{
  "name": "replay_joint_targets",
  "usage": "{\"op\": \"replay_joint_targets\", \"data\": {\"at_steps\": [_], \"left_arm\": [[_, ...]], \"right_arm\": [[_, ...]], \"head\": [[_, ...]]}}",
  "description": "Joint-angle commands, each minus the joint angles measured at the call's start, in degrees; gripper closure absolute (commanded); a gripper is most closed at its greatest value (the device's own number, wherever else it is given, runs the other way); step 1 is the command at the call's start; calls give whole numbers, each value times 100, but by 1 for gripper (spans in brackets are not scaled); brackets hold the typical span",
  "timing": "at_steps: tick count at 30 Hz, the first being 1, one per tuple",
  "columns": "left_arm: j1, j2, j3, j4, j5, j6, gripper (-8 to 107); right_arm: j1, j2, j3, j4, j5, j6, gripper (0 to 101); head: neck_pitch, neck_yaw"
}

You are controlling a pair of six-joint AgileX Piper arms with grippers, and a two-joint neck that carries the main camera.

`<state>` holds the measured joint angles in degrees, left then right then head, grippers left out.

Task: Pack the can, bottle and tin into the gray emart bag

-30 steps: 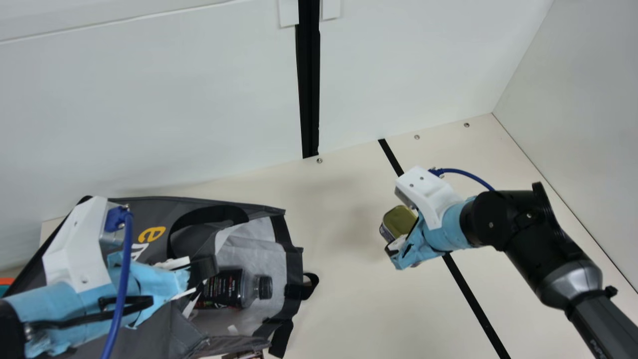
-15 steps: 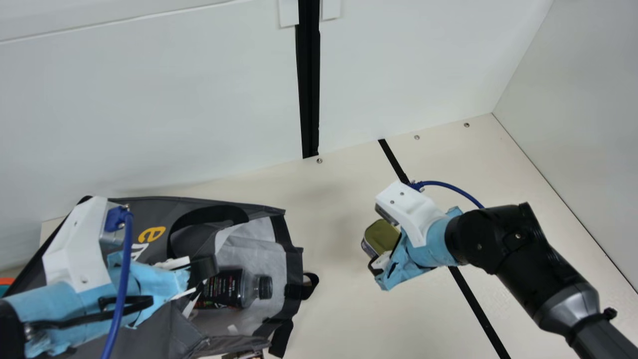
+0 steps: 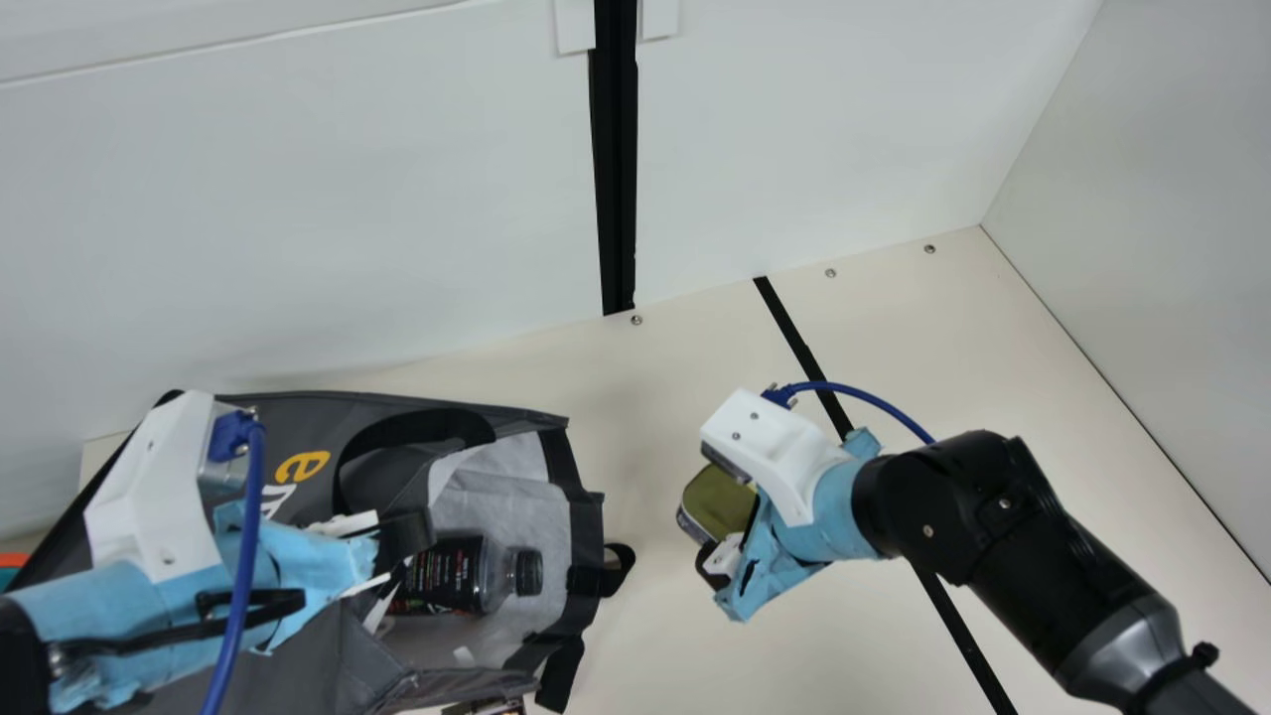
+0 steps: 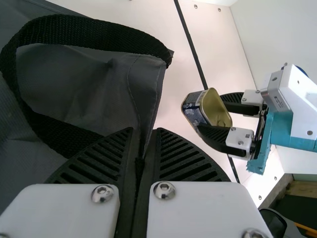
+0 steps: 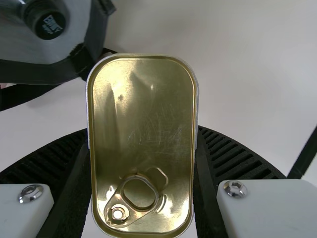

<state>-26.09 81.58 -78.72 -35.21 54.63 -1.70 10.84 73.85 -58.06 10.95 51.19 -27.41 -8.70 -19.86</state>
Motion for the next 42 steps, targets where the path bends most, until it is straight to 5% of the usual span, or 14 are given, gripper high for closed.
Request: {"op": "replay_joint_targets", "data": {"at_steps": [1, 23, 42], "left_arm": [[0, 0, 0, 0, 0, 0, 89], [0, 0, 0, 0, 0, 0, 89], [0, 0, 0, 0, 0, 0, 89]], "right_arm": [[96, -14, 0, 8, 8, -21, 101], [590, -107, 48, 637, -54, -666, 101], [580, -132, 309, 2182, -423, -2089, 101]], "head": [[-130, -14], [-130, -14], [-130, -14]]}}
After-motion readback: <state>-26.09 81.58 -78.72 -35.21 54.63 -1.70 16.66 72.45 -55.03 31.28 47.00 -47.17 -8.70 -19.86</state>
